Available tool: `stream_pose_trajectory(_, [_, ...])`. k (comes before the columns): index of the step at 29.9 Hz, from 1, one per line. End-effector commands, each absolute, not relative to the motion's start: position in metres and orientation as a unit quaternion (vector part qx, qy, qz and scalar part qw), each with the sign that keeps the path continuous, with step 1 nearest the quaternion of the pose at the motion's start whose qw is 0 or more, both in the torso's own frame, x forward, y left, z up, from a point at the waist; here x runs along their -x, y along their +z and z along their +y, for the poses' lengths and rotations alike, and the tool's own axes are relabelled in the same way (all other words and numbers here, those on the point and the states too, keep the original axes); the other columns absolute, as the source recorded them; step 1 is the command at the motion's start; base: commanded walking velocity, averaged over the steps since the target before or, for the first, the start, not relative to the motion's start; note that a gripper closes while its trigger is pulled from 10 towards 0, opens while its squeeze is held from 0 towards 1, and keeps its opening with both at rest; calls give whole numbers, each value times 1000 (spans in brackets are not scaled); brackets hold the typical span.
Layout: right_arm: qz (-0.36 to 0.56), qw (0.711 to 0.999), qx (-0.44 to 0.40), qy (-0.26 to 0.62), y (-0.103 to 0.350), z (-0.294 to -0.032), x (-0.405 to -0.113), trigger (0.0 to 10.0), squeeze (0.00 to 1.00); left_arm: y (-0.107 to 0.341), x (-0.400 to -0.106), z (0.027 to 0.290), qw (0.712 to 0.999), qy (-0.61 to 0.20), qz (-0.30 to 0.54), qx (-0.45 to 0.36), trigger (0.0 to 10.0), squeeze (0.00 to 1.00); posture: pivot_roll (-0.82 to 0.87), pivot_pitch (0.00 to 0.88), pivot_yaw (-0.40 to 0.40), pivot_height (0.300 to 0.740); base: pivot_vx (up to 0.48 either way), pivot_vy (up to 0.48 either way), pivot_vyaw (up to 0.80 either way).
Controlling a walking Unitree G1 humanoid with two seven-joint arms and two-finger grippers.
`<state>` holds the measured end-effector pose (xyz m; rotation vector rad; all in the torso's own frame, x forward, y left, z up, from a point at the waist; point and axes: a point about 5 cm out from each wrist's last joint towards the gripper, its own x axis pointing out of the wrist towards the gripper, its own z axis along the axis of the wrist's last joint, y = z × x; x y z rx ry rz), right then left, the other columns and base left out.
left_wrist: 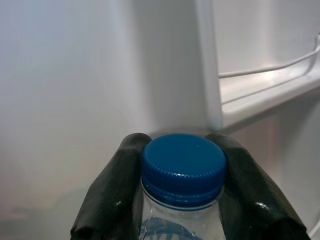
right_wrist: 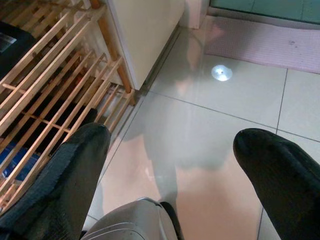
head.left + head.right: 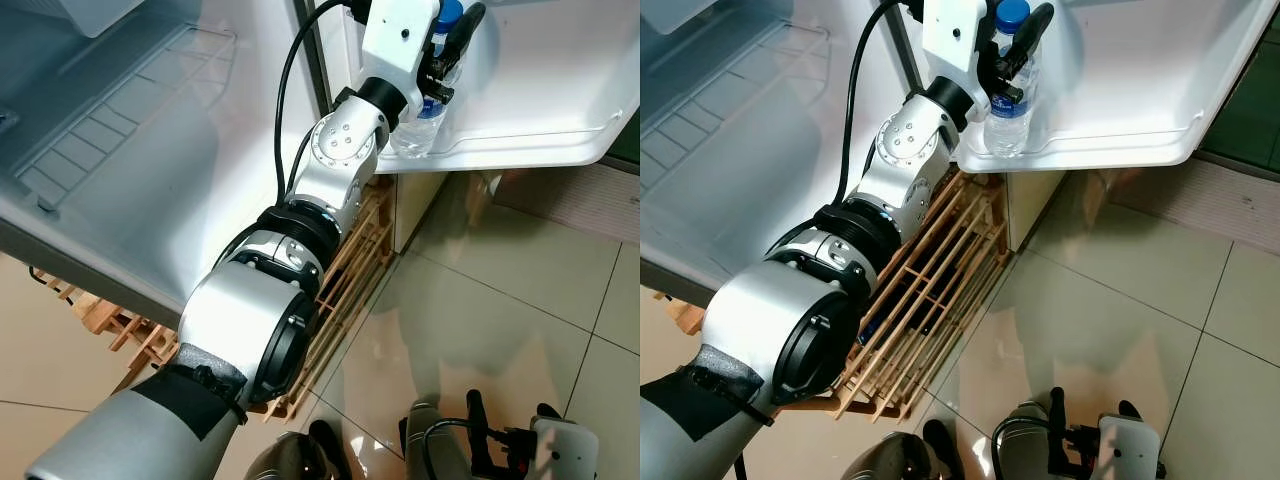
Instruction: Restocking fridge
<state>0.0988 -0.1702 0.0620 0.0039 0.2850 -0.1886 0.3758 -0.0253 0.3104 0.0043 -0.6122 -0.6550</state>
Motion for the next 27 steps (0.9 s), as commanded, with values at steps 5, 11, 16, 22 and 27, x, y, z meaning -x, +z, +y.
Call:
stream_pose_trajectory(5, [153, 984, -5, -95, 61, -166, -90, 10000, 0, 288, -368, -43, 905, -327, -273, -11, 10000, 0, -467, 253, 202, 723, 0, 0, 0])
stream_pose_trajectory(11, [153, 983, -4, -98, 63, -167, -88, 10000, 0, 300, -371, -37, 906, -310, -289, 3, 10000, 0, -465, 262, 200, 723, 0, 0, 0])
stream_pose_trajectory(16, [154, 983, -5, -97, 62, -167, -88, 10000, 0, 303, -374, -33, 908, -307, -286, 11, 10000, 0, -465, 262, 200, 723, 0, 0, 0])
stream_pose_trajectory(22, [151, 984, -7, -97, 62, -167, -91, 10000, 0, 311, -382, -23, 910, -324, -256, 29, 10000, 0, -448, 262, 205, 723, 0, 0, 0])
stream_pose_trajectory(27, [143, 985, -11, -90, 61, -166, -101, 10000, 0, 305, -384, -10, 888, -392, -235, 50, 10000, 0, -389, 248, 203, 723, 0, 0, 0])
